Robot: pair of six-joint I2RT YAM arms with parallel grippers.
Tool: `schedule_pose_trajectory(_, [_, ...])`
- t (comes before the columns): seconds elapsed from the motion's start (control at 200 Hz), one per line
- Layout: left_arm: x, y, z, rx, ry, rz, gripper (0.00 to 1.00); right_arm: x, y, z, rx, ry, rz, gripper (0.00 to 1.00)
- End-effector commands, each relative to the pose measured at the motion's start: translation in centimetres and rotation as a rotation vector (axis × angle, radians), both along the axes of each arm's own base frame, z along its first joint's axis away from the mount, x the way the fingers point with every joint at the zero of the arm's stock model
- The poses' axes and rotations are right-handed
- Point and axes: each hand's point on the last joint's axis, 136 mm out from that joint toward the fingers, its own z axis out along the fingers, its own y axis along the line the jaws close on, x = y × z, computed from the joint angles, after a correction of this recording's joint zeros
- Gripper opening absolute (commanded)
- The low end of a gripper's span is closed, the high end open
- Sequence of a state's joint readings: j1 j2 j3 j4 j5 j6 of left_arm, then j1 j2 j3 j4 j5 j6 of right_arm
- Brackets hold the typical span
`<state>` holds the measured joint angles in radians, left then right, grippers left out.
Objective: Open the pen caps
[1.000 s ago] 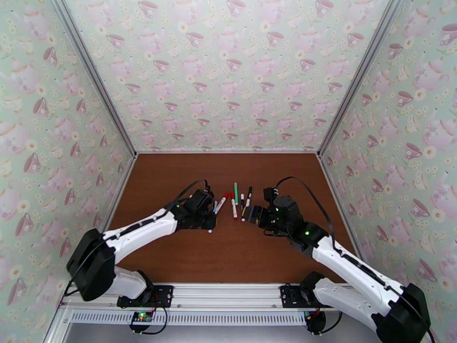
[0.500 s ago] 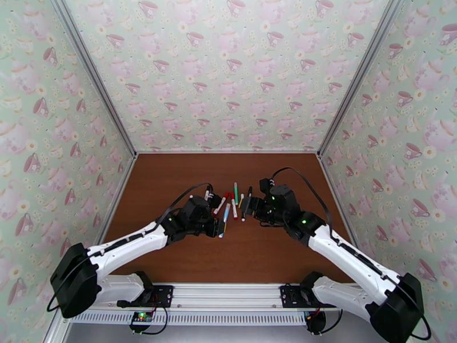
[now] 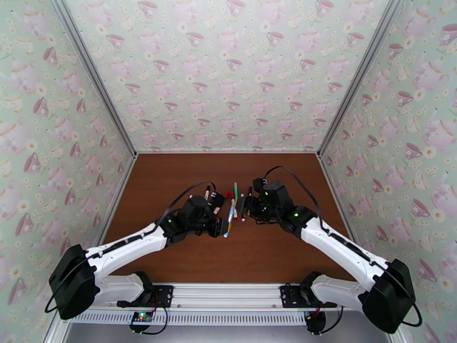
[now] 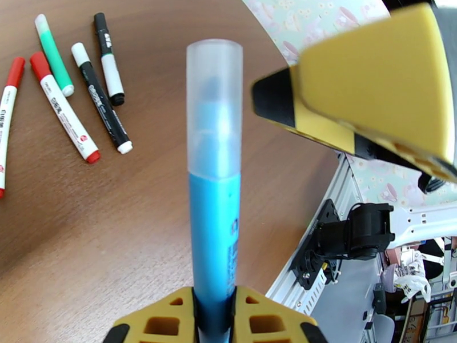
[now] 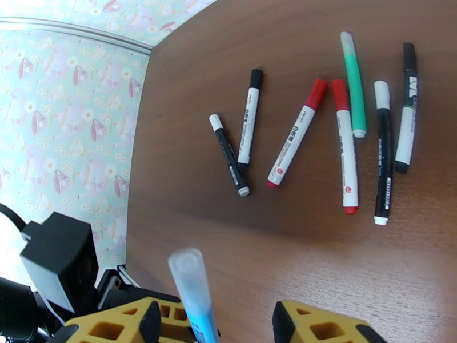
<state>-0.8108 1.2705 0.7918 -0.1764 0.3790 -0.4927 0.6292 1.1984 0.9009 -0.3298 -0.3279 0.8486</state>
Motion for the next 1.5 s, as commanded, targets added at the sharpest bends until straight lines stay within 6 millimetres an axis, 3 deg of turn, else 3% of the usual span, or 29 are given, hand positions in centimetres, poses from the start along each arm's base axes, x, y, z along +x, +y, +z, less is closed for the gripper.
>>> schedule_pose_trajectory(0.0, [-0.4, -0.9, 0.9, -0.027, -0.008, -0.043, 0.16, 0.1, 1.1, 1.7, 0.031, -0.039, 0.049, 0.57])
schedule_pose_trajectory(0.691, [-1.0, -2.1, 1.5, -0.052, 0.002, -0.091, 0.16, 0.0, 2.3, 0.2, 0.007, -0.001, 0.103, 0.45])
schedule_pose_trajectory(1.197, [-1.2, -2.1, 1.5, -0.032, 0.004, -0.103, 0.15, -0.3, 1.8, -0.5, -0.032, 0.009, 0.097, 0.22])
schedule_pose_trajectory(1.492, [-1.2, -1.6, 2.0, -0.040, -0.007, -0.093, 0.18, -0.4, 1.7, 0.7, -0.019, -0.011, 0.092, 0.12])
